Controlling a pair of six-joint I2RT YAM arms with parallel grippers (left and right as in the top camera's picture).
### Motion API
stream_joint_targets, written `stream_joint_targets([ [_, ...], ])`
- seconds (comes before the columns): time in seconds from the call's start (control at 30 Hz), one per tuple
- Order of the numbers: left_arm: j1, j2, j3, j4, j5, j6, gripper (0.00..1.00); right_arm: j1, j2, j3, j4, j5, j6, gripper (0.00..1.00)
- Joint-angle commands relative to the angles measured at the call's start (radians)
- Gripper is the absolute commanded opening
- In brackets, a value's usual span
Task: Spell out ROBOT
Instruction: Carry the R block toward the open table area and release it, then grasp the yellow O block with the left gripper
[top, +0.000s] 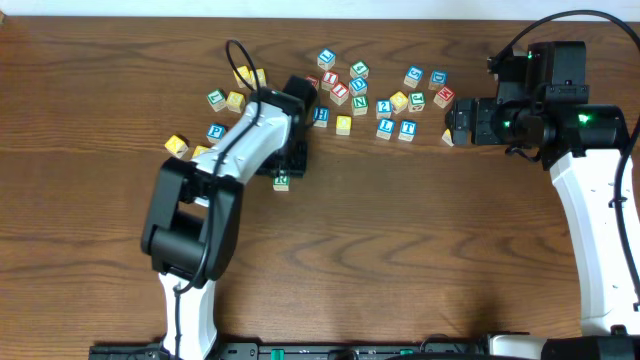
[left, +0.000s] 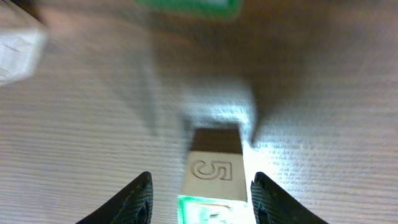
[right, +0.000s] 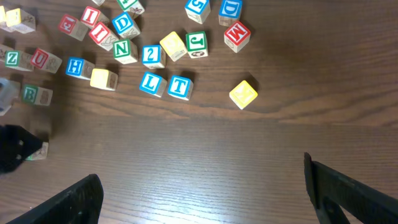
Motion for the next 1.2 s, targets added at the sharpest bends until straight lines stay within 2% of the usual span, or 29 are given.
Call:
stream_joint_targets([
  [0.0, 0.071, -0.194, 0.084, 0.002, -0.01, 0.039, 0.5, 0.01, 0.005, 0.014, 0.001, -0.003, -0.007, 0.99],
  [0.13, 0.235, -0.32, 0.084, -0.058, -0.01, 0.189, 0.51, 0.01, 0.005, 0.014, 0.0, -0.003, -0.007, 0.99],
  [0.27, 0.396, -0.277, 0.011, -0.006, 0.103, 0.407, 0.51, 0.01, 0.005, 0.014, 0.0, -0.005, -0.006, 0.99],
  [0.37, 0.457, -0.203, -0.014, 0.022, 0.152, 0.471, 0.53, 0.01, 0.005, 0.014, 0.0, -0.011, -0.007, 0.99],
  [0.5, 0.459, -0.084, -0.014, 0.048, 0.155, 0.473, 0.52, 0.01, 0.005, 0.014, 0.0, -0.01, -0.007, 0.99],
  [0.67, 0.459, -0.021, -0.023, 0.09, 0.132, 0.473, 0.52, 0.01, 0.005, 0.014, 0.001, -0.01, -0.007, 0.99],
  [1.0, 0.458, -0.005, -0.047, 0.137, 0.07, 0.446, 0.52, 0.01, 0.005, 0.014, 0.004, -0.01, -0.008, 0.99],
  [1.1, 0.458, -0.005, -0.055, 0.143, 0.07, 0.443, 0.42, 0.01, 0.005, 0.014, 0.011, -0.006, -0.007, 0.99],
  [1.17, 0.458, -0.004, -0.057, 0.155, 0.074, 0.428, 0.42, 0.01, 0.005, 0.014, 0.01, -0.006, -0.007, 0.99],
])
